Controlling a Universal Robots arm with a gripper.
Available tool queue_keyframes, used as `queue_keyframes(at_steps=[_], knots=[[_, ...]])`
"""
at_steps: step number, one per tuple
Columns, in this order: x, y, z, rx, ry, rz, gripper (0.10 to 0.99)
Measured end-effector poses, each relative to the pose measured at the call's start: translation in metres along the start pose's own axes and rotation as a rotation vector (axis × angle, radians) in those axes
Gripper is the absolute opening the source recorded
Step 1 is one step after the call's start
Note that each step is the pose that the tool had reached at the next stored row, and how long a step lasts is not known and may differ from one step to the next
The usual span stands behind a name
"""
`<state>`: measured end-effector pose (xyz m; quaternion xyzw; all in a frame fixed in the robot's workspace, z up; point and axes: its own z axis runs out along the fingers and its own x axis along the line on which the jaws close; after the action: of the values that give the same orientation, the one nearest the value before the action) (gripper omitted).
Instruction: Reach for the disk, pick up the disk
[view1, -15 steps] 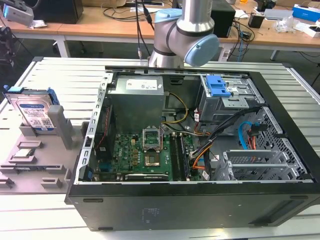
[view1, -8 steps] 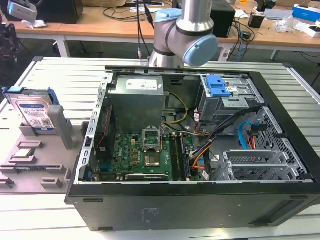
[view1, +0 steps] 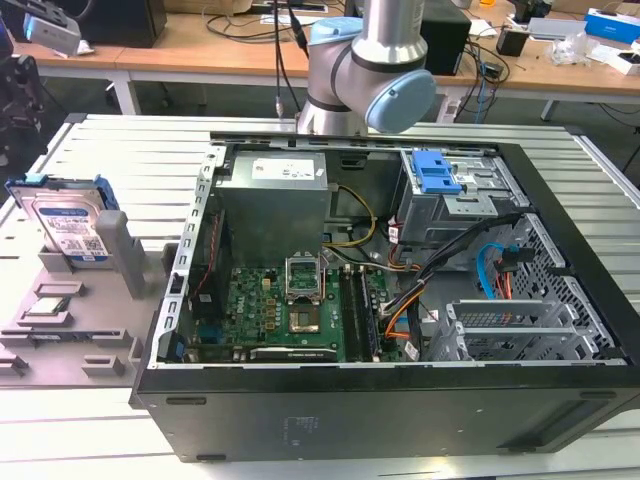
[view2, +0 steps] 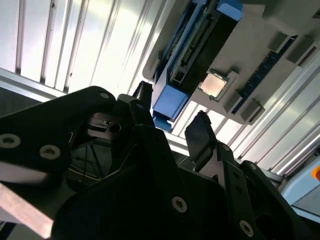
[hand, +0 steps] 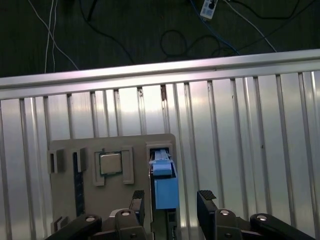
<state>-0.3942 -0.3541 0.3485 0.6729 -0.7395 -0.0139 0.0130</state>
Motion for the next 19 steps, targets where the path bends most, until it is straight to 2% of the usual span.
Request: queue_keyframes(at_steps=[6,19], knots=[[0.0000,-0.0003,0.0071,0.000,0.0000,0.000,0.545],[0.0000,-0.0007,0.0171,0.000,0.0000,0.000,0.545]])
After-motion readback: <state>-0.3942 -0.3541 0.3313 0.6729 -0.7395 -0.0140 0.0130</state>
